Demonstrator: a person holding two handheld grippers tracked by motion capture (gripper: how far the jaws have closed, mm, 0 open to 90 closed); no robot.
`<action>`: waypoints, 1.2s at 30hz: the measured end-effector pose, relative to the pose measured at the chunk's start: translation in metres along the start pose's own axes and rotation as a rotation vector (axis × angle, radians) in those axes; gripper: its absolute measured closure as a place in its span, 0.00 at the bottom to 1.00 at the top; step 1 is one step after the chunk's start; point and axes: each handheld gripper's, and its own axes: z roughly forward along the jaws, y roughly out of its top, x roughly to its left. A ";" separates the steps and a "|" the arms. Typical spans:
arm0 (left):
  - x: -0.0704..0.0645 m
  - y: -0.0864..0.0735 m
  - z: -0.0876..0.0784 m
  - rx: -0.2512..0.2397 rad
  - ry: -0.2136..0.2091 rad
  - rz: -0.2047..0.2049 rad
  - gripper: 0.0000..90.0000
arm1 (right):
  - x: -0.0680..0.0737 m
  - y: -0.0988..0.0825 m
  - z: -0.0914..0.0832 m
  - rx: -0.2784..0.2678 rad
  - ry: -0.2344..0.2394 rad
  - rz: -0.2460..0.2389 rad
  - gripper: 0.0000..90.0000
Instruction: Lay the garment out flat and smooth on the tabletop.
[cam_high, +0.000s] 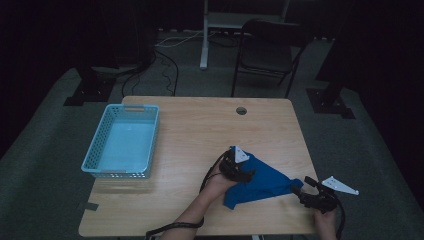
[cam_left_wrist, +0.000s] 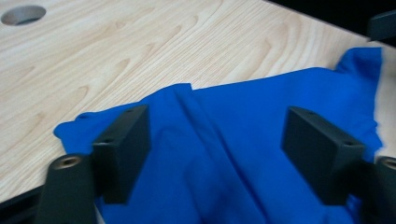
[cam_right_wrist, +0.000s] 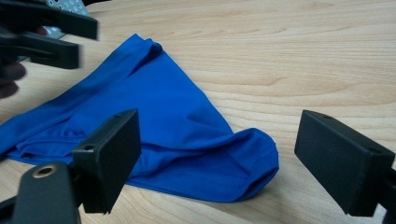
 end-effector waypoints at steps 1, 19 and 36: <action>0.000 0.000 0.004 0.007 0.005 -0.008 0.28 | 0.000 0.000 0.000 -0.001 0.000 0.000 0.16; -0.002 -0.005 0.035 0.102 0.106 -0.066 0.59 | 0.000 0.000 0.001 0.008 0.008 -0.001 0.16; 0.013 0.000 0.003 0.038 0.079 -0.097 0.97 | 0.000 0.001 0.002 0.019 0.007 -0.005 0.16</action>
